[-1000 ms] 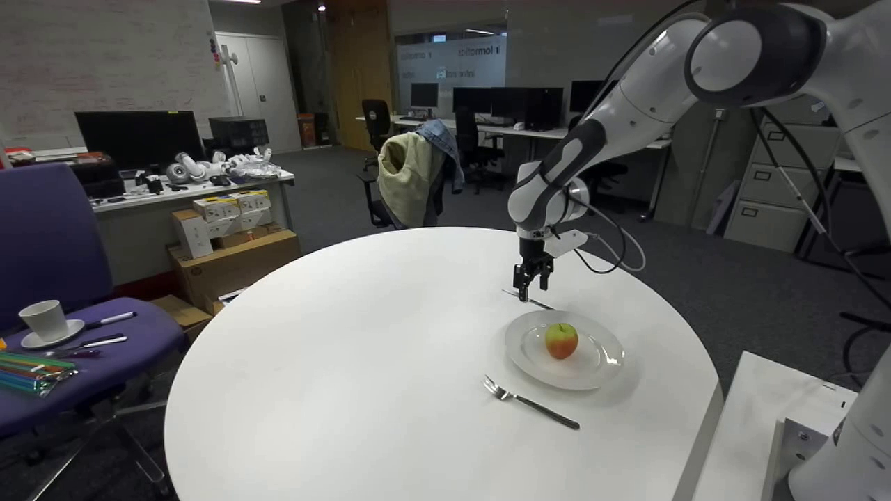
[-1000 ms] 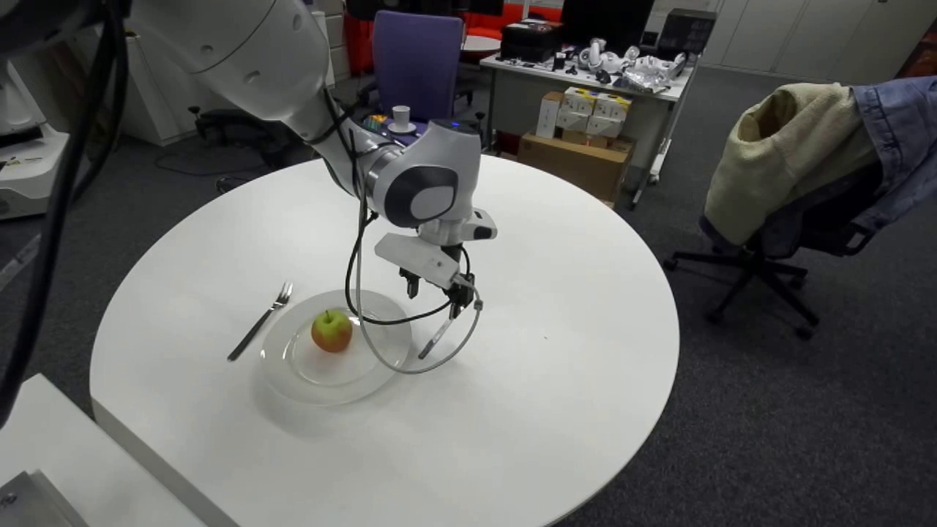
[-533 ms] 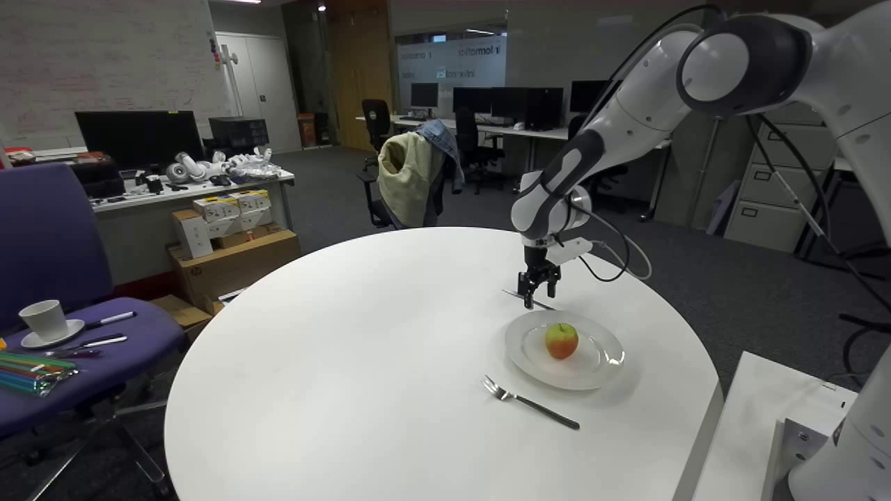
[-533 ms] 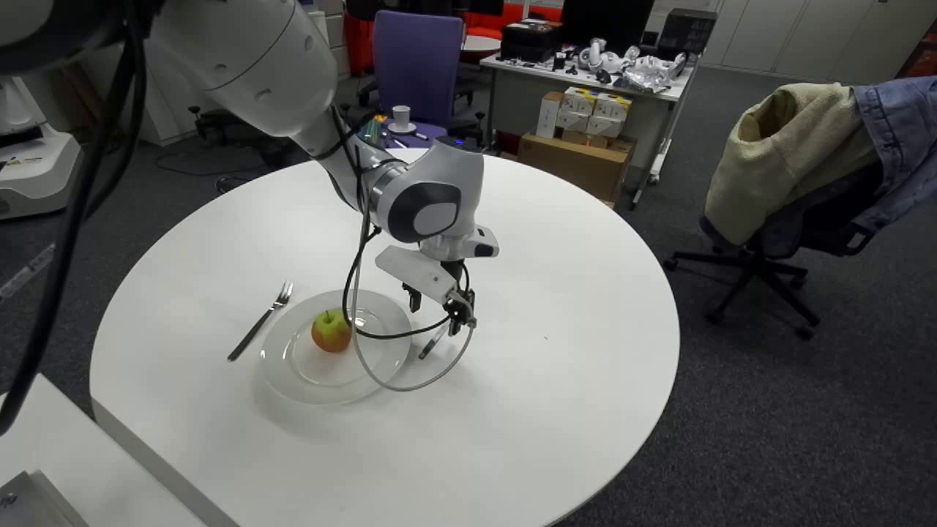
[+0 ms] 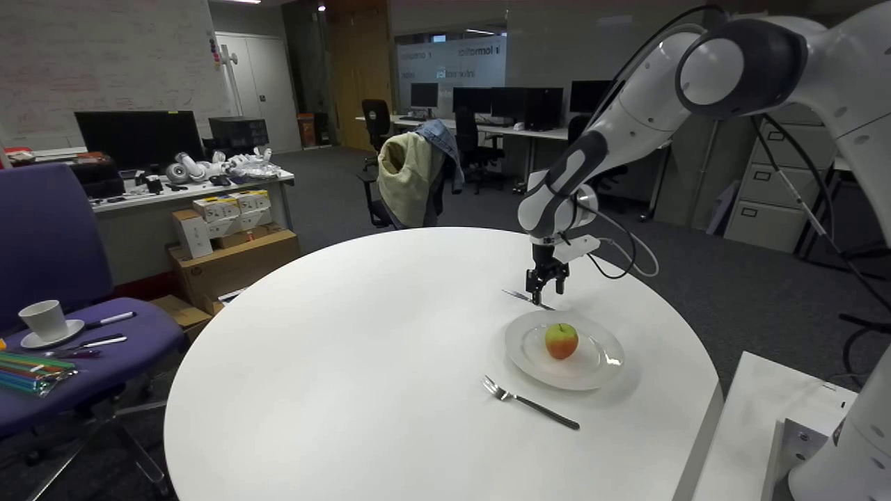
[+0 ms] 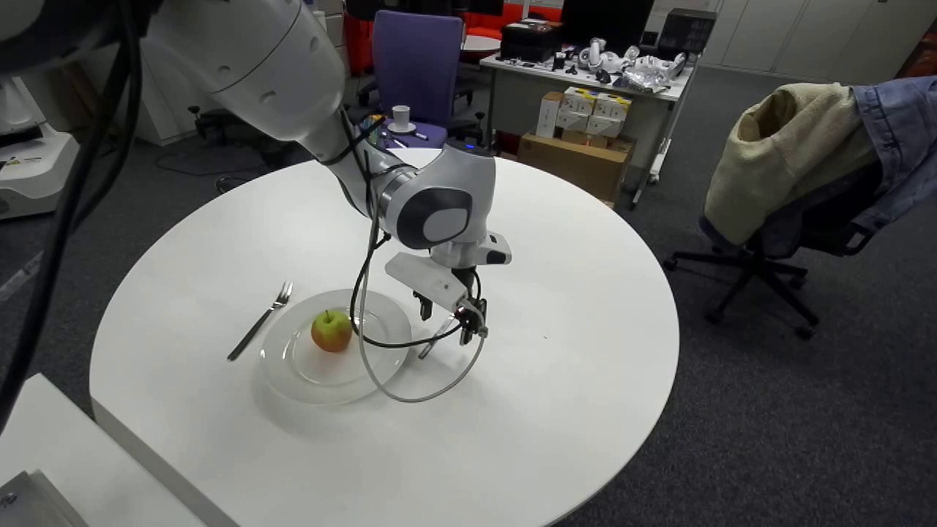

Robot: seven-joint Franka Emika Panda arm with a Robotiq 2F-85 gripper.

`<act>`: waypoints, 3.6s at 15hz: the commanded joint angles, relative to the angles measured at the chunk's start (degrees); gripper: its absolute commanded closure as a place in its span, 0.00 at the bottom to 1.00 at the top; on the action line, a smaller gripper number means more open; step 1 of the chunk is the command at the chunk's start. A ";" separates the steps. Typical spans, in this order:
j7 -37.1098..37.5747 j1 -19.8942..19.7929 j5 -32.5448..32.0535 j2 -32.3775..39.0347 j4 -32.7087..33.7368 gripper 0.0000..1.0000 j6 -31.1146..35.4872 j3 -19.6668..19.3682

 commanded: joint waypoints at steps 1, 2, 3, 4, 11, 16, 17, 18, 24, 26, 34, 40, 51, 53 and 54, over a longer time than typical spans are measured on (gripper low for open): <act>0.56 0.16 -0.46 0.07 0.43 0.00 1.03 -0.04; 0.44 0.13 -0.35 0.14 0.47 0.00 1.26 0.12; 0.67 0.31 -0.46 0.23 0.52 0.00 1.57 0.05; 0.70 0.32 -0.43 0.27 0.56 0.00 1.78 0.09; 1.09 0.74 -0.51 0.78 0.61 0.00 5.12 0.05; 0.78 0.85 -0.23 1.74 0.70 0.00 6.74 0.67; 0.78 0.86 -0.22 1.85 0.71 0.00 6.69 0.73; 0.73 0.81 -0.15 1.90 0.71 0.00 6.68 0.85; 0.72 0.59 0.05 1.73 0.73 0.57 6.81 0.95; 0.75 0.56 0.11 1.62 0.85 0.73 6.86 0.93; 0.80 0.48 0.25 1.51 0.92 0.98 6.90 0.97; 5.92 3.62 -3.71 0.02 -0.24 0.98 7.23 -3.52; 21.85 14.06 -22.52 1.84 2.51 0.98 0.04 -17.48; 25.00 16.02 -27.44 2.83 3.53 0.98 -3.92 -19.39; 26.15 16.79 -29.67 3.30 4.04 0.98 -6.14 -19.92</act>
